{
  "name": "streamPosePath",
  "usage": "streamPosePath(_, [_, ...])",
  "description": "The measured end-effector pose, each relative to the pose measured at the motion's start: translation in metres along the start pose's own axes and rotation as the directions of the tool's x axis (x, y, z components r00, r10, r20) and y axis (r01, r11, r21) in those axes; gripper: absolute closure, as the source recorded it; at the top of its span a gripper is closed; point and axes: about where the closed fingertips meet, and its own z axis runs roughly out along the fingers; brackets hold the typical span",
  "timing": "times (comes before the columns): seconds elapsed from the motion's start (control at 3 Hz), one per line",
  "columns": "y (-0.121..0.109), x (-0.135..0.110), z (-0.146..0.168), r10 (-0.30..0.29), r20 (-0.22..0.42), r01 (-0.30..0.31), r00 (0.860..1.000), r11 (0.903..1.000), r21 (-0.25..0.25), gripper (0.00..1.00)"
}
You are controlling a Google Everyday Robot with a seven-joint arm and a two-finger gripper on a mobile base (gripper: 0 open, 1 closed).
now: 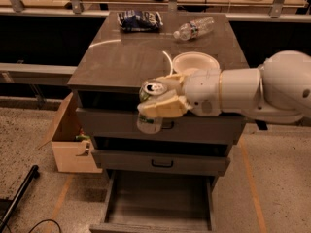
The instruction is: Place 7up can into bottom drawer
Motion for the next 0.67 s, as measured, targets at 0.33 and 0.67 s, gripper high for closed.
streamPosePath(0.33, [0.017, 0.045, 0.01, -0.019, -0.029, 0.02, 0.999, 0.9994, 0.027, 1.0])
streamPosePath(0.67, [0.022, 0.094, 0.021, -0.036, -0.077, 0.04, 0.996, 0.9974, 0.06, 1.0])
